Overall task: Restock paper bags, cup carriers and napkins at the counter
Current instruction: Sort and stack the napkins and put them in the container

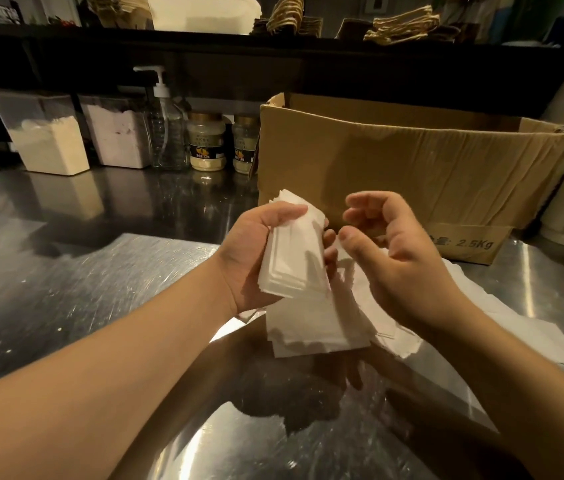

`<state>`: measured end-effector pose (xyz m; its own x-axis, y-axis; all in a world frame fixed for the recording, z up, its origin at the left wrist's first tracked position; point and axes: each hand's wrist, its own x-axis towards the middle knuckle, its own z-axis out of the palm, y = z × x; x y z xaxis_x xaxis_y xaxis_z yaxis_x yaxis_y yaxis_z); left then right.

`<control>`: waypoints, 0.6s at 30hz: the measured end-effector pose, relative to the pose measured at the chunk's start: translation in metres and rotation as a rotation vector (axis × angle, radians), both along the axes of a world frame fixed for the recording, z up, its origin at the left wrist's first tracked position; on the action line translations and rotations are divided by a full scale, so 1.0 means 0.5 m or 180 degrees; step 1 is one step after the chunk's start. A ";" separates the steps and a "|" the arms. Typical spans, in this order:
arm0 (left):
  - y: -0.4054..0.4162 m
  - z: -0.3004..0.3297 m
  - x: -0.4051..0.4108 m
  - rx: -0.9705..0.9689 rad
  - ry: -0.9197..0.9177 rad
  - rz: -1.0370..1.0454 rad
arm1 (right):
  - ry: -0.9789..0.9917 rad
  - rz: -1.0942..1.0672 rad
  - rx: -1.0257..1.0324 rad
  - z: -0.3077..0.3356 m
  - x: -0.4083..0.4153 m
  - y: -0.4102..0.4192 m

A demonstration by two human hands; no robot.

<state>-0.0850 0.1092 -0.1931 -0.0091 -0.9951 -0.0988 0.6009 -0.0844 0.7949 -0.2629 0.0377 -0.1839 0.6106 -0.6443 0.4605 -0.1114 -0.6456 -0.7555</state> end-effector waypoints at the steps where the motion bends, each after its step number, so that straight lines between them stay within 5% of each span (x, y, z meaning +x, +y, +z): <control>1: 0.000 0.004 0.002 -0.0036 0.0103 0.0032 | 0.0084 -0.0120 -0.0019 0.003 0.000 -0.003; 9: 0.004 0.017 0.018 -0.0262 0.0851 0.0198 | 0.2675 0.0045 -0.0816 0.014 -0.006 0.000; 18: 0.004 0.021 0.014 -0.0168 0.0707 0.0327 | 0.2685 0.0145 -0.1036 0.013 0.000 0.000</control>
